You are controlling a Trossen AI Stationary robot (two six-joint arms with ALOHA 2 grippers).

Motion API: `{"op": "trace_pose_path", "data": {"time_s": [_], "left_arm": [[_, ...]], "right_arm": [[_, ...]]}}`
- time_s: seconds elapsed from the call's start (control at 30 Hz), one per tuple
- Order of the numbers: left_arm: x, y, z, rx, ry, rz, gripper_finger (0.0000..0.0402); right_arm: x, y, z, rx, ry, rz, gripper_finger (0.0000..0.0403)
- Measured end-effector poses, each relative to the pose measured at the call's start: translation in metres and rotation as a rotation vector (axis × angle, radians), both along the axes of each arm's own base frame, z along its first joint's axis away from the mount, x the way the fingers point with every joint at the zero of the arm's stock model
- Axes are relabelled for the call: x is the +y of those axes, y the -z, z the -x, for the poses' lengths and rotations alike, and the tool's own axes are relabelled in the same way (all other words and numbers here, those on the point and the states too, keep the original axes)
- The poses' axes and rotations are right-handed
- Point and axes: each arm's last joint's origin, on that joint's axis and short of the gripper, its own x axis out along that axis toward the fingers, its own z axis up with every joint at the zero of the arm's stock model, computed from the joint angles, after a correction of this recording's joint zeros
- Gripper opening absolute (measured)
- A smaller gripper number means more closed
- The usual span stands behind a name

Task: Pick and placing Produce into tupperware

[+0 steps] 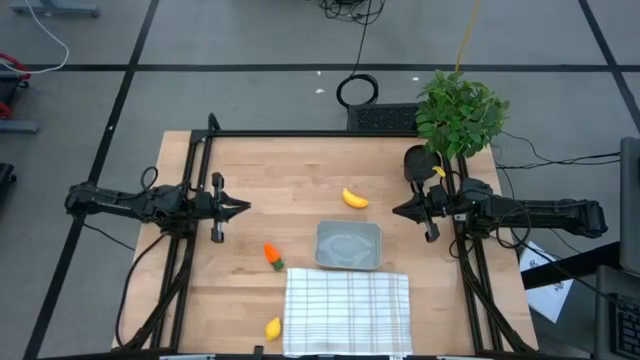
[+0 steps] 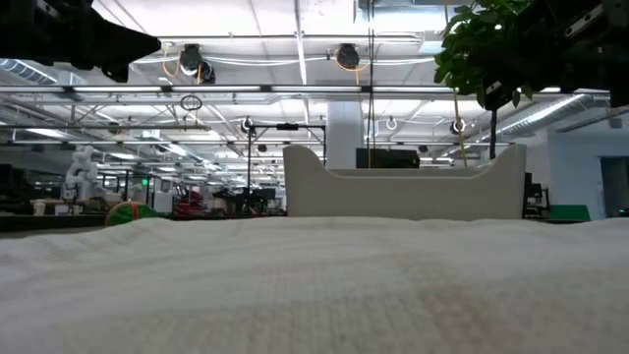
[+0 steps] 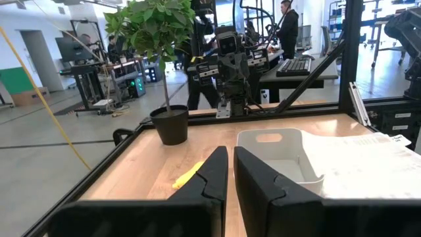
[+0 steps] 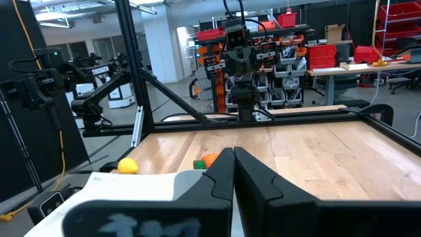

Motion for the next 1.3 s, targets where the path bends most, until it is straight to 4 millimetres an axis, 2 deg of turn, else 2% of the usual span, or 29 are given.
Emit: {"op": "trace_pose_path", "data": {"time_s": [1.3], "left_arm": [[0.0,-0.0026,0.0001,-0.026,0.0,0.005,0.0031]], "right_arm": [[0.0,-0.0001,0.0,-0.001,0.0,0.008,0.0]]}}
